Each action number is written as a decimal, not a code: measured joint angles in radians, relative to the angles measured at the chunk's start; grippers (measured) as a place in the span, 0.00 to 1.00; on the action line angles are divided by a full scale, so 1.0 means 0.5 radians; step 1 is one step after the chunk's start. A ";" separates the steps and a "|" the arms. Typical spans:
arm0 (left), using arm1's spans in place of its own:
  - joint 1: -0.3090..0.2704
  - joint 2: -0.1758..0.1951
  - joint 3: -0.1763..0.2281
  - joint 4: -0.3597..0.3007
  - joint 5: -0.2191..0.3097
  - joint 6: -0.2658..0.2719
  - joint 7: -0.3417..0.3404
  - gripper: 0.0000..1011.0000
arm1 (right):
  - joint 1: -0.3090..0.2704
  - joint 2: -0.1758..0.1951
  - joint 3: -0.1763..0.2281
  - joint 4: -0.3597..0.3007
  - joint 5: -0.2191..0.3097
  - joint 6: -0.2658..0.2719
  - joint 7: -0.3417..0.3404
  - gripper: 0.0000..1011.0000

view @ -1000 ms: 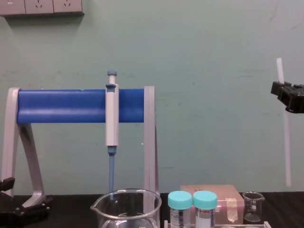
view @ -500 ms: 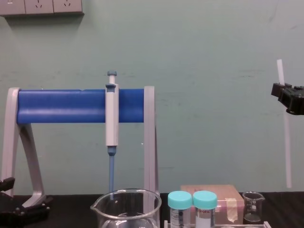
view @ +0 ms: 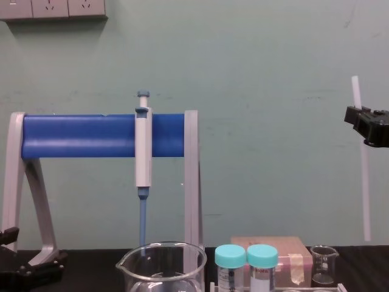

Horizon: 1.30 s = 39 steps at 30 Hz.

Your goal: Pick up the stirring rod with one hand, then place it down.

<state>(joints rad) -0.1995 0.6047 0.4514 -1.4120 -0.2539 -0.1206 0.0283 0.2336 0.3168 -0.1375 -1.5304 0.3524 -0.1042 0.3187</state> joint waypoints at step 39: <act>0.000 0.000 0.000 0.000 0.000 0.000 0.000 0.99 | 0.009 -0.001 -0.012 0.012 0.008 -0.004 0.015 0.07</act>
<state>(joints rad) -0.1995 0.6047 0.4514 -1.4120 -0.2539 -0.1206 0.0283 0.2379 0.3165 -0.1437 -1.5241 0.3564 -0.1060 0.3260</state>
